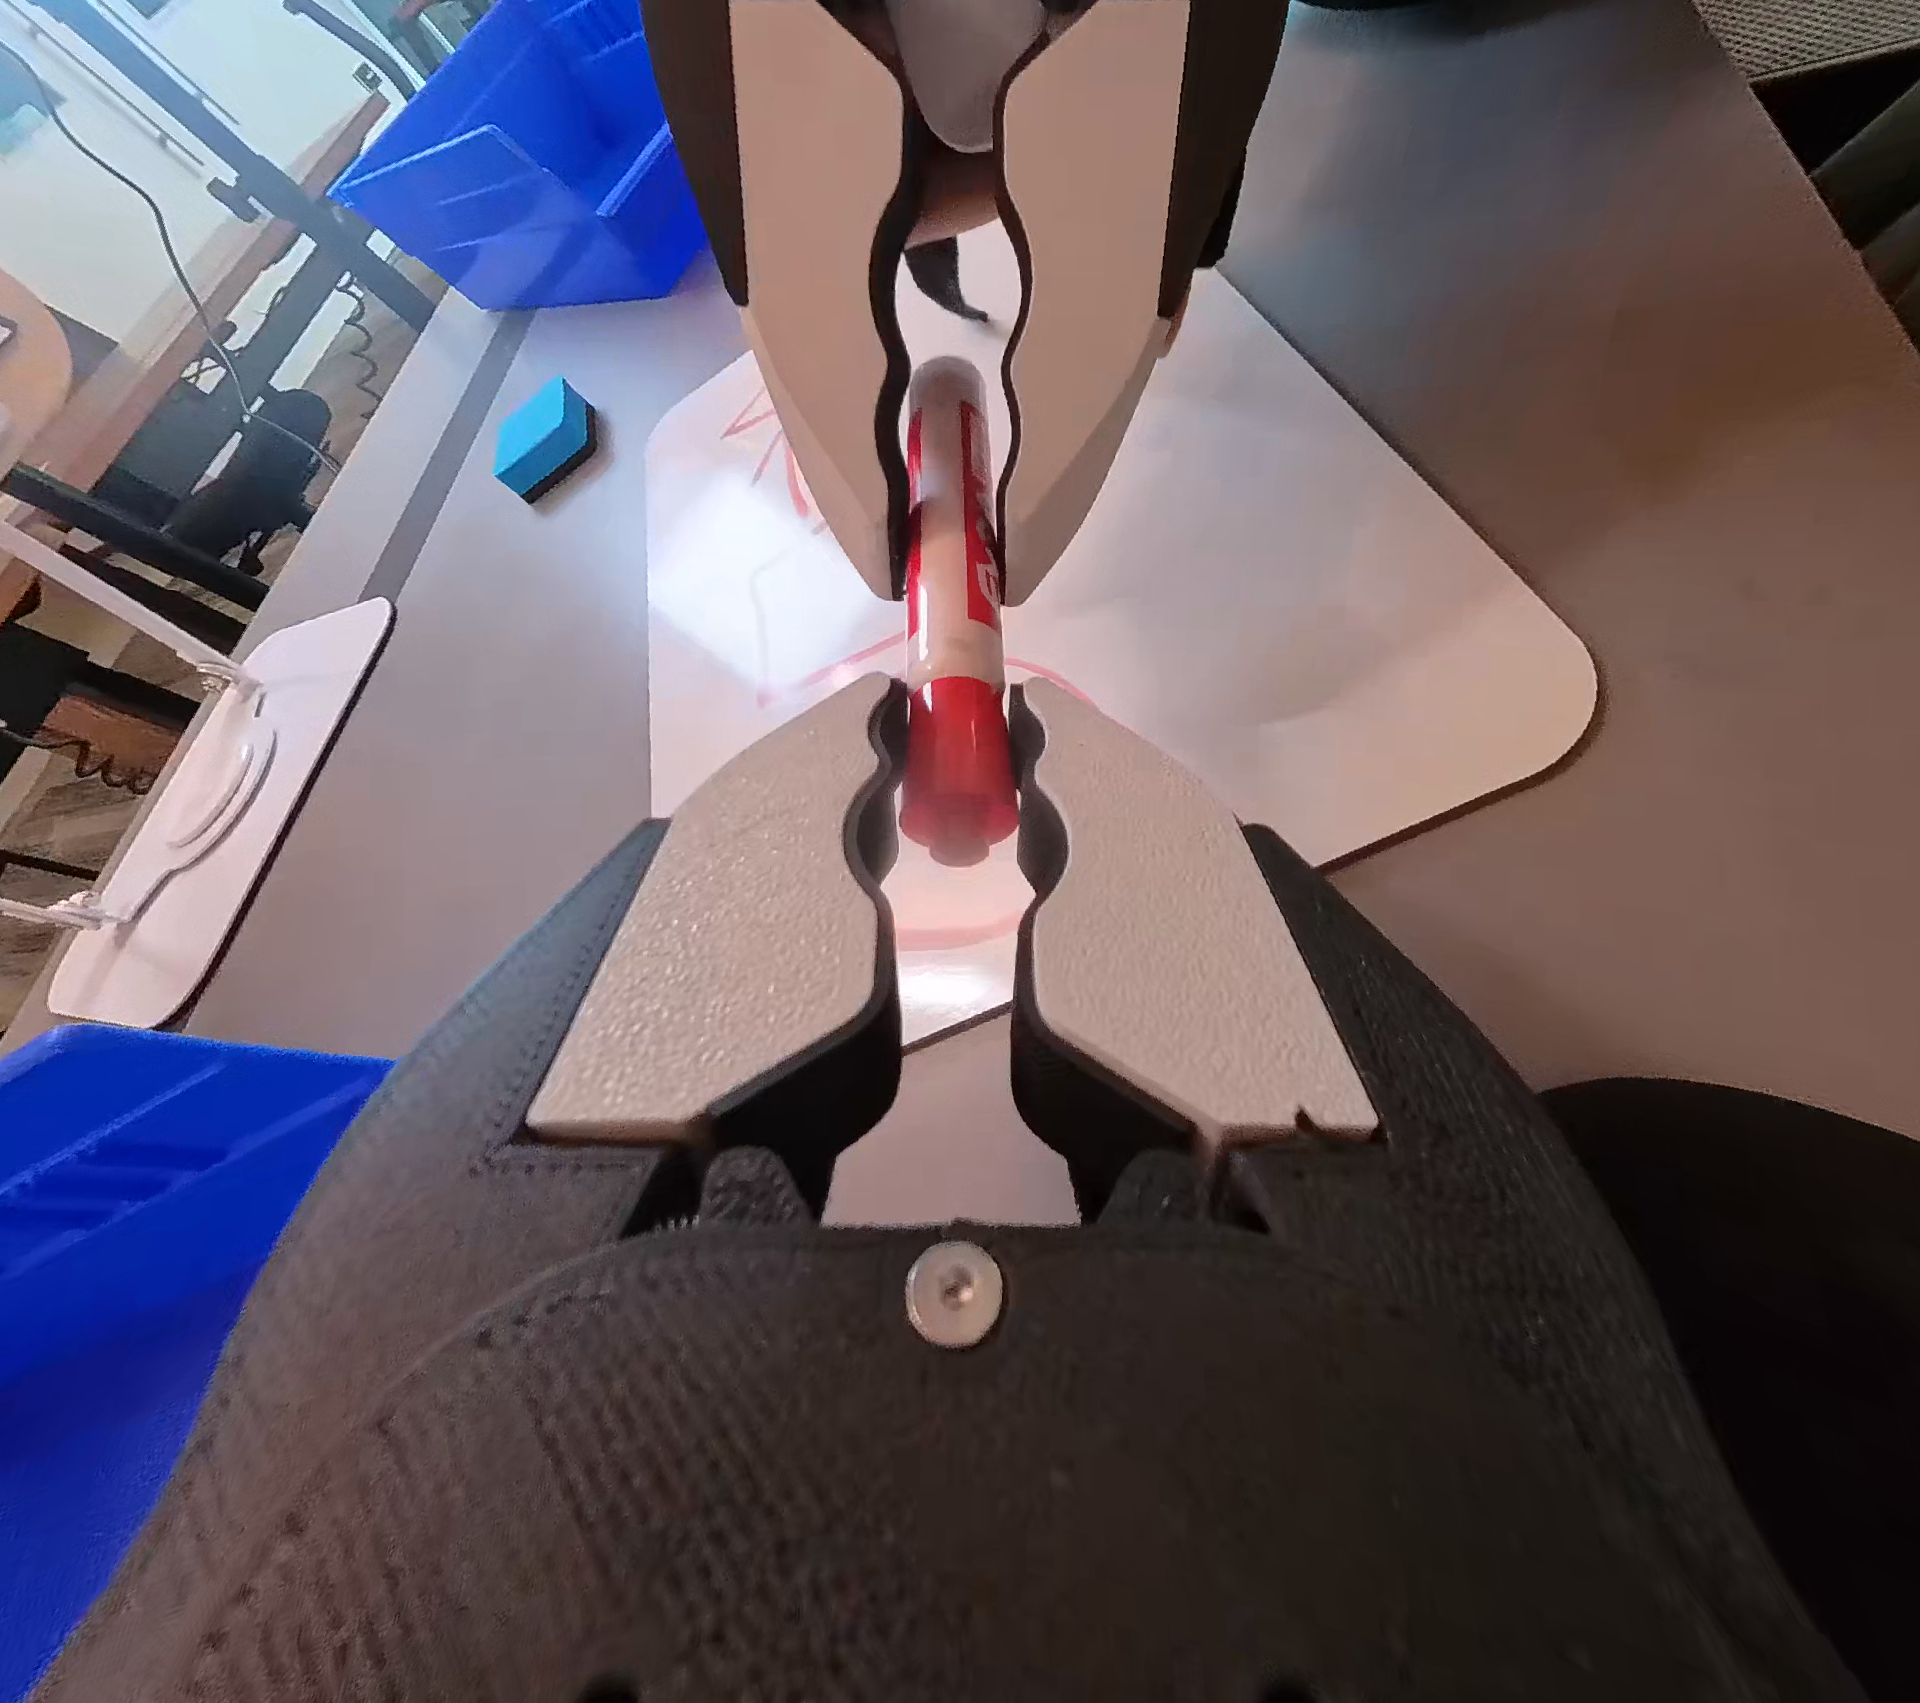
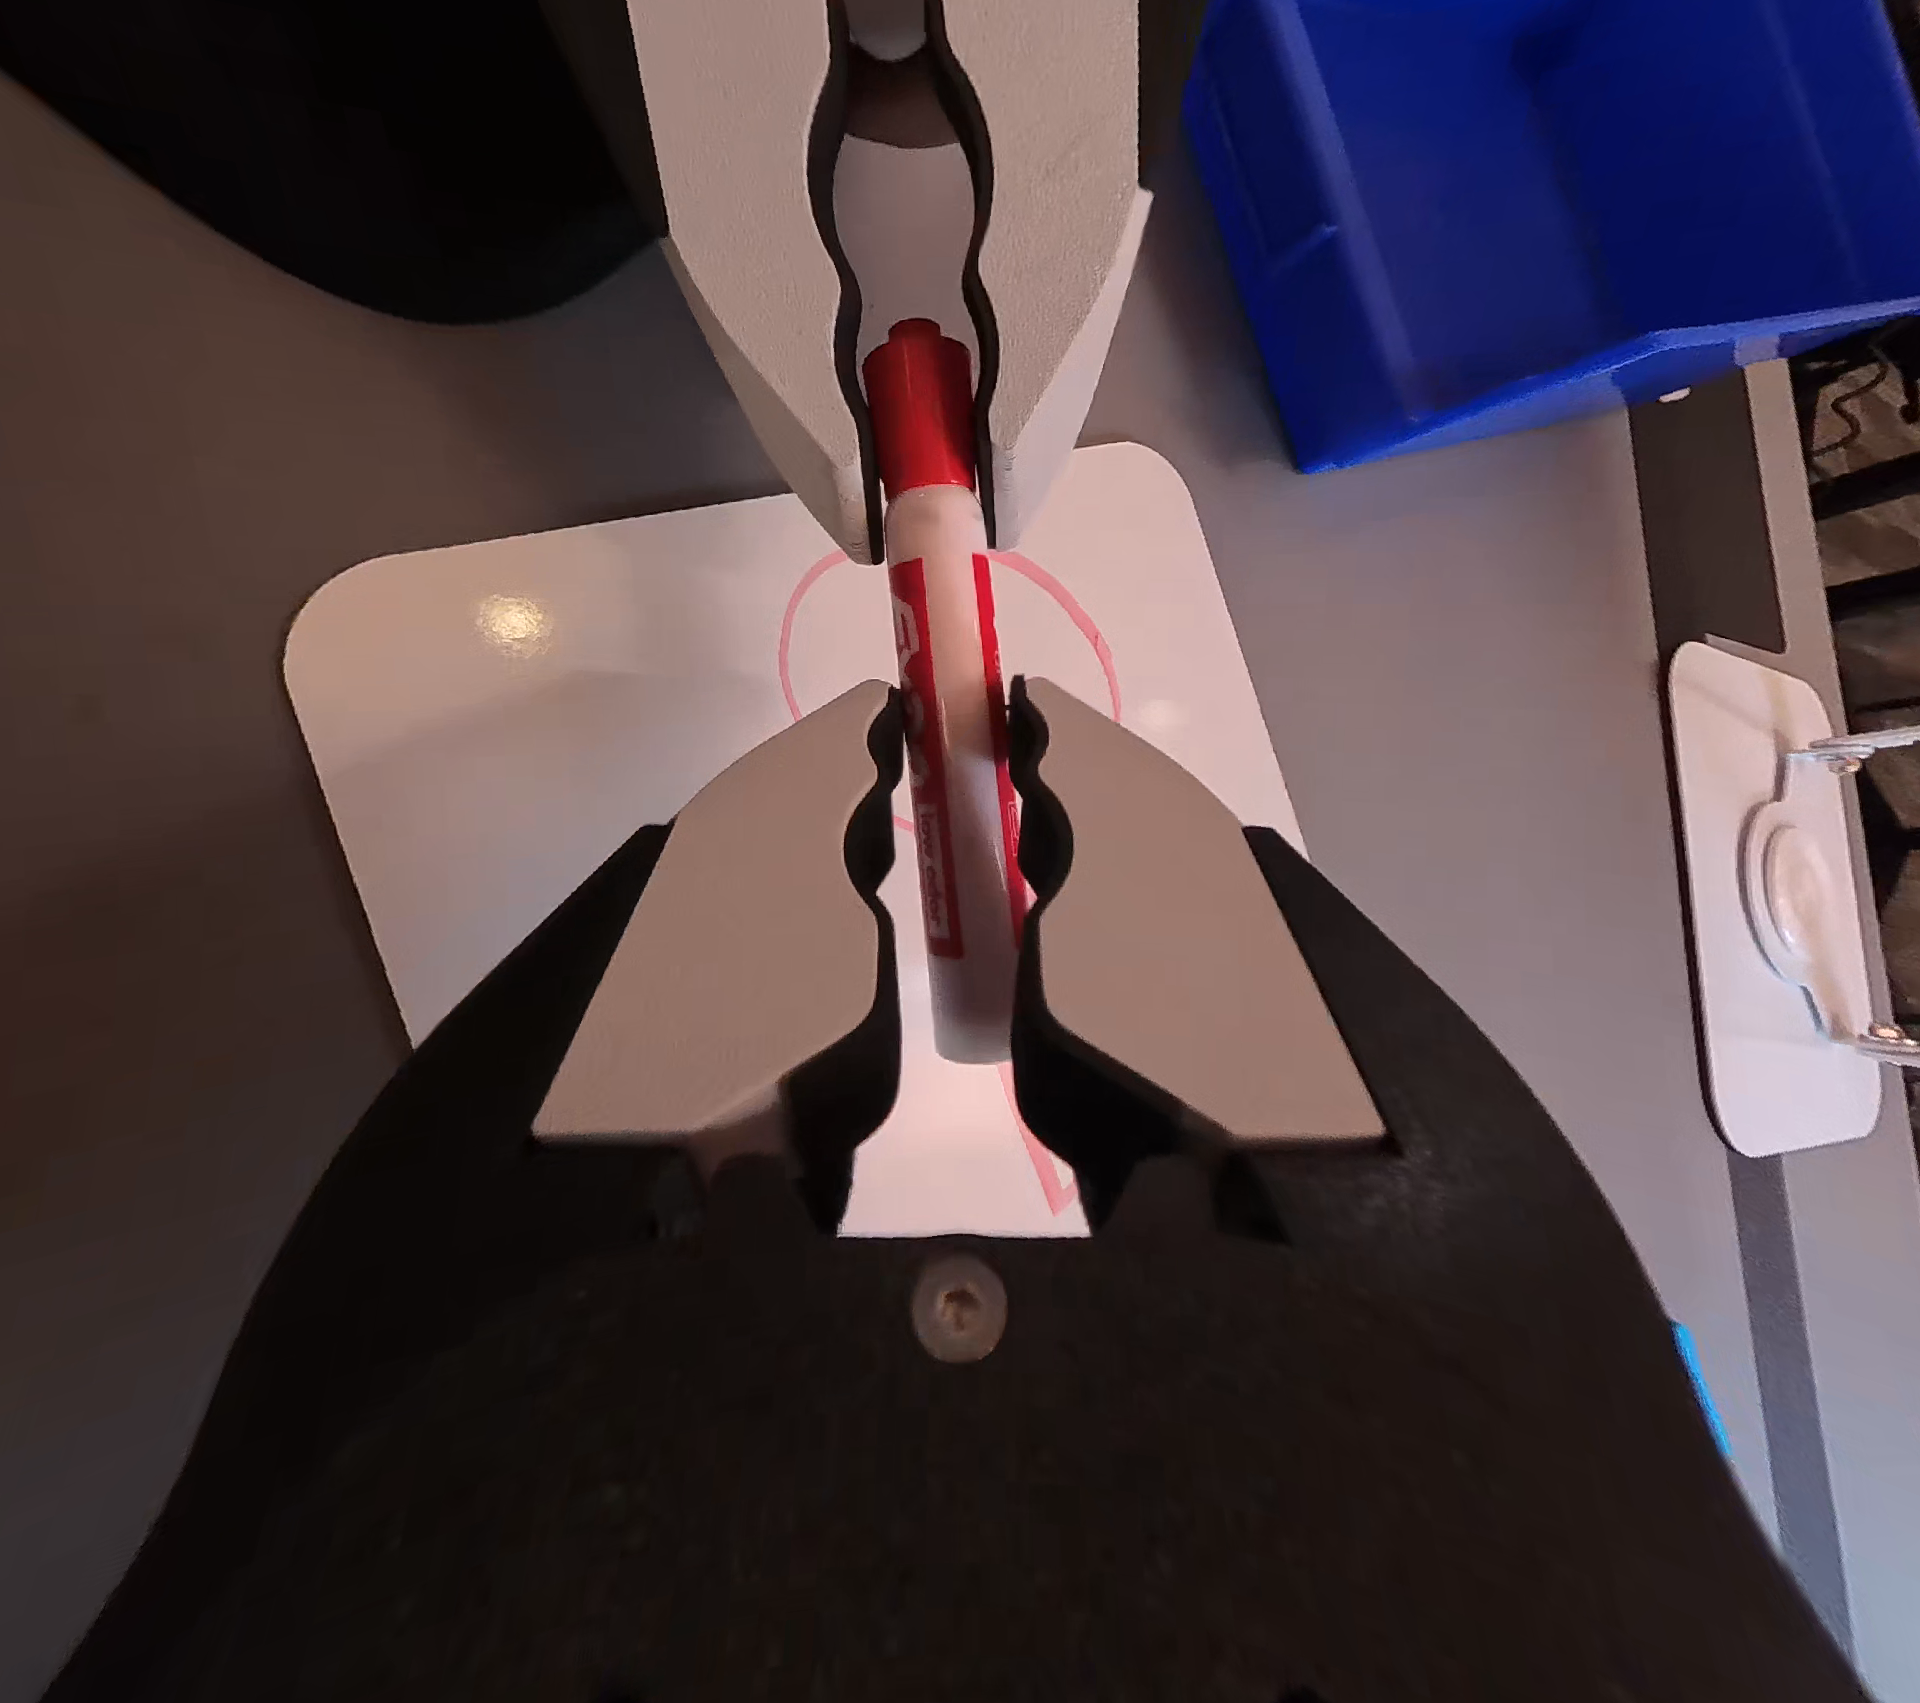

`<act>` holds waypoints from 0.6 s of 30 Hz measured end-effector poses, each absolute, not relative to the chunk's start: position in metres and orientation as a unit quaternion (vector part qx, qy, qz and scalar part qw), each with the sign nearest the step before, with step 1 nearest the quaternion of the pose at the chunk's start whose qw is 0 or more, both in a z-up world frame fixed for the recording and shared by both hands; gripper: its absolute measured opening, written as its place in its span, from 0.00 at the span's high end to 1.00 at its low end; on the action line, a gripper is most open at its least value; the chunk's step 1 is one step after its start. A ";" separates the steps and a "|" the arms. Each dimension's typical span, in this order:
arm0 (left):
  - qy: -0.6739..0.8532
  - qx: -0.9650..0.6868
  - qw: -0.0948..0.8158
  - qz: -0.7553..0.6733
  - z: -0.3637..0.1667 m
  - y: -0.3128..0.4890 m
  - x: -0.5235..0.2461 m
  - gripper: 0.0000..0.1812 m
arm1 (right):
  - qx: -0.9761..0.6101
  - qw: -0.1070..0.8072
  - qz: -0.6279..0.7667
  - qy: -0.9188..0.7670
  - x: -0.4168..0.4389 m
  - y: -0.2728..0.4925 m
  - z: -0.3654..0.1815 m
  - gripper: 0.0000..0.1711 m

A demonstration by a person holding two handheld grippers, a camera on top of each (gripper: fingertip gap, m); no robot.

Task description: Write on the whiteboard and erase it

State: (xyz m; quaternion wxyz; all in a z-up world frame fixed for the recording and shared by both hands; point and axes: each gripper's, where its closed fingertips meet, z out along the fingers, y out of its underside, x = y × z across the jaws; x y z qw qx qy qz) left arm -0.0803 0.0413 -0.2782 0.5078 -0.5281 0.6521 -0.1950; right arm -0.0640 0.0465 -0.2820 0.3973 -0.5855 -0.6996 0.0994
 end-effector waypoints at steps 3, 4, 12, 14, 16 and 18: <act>0.619 -0.524 0.541 -0.221 -0.268 0.046 -0.080 0.89 | -0.591 0.401 0.104 -0.692 -0.063 0.048 -0.277 0.89; 0.598 -0.526 0.556 -0.239 -0.261 0.048 -0.081 0.88 | -0.599 0.401 0.123 -0.682 -0.062 0.048 -0.273 0.89; 0.531 -0.527 0.600 -0.282 -0.244 0.059 -0.096 1.00 | -0.746 0.495 0.202 -0.397 0.062 0.160 -0.184 0.89; 0.543 -0.530 0.590 -0.275 -0.250 0.058 -0.093 1.00 | -0.785 0.525 0.149 -0.292 0.135 0.208 -0.165 0.89; 0.565 -0.527 0.578 -0.262 -0.259 0.055 -0.090 1.00 | -0.821 0.531 0.093 -0.186 0.214 0.248 -0.156 0.89; 0.582 -0.522 0.571 -0.250 -0.265 0.051 -0.087 1.00 | -0.860 0.497 0.076 -0.093 0.280 0.277 -0.168 0.89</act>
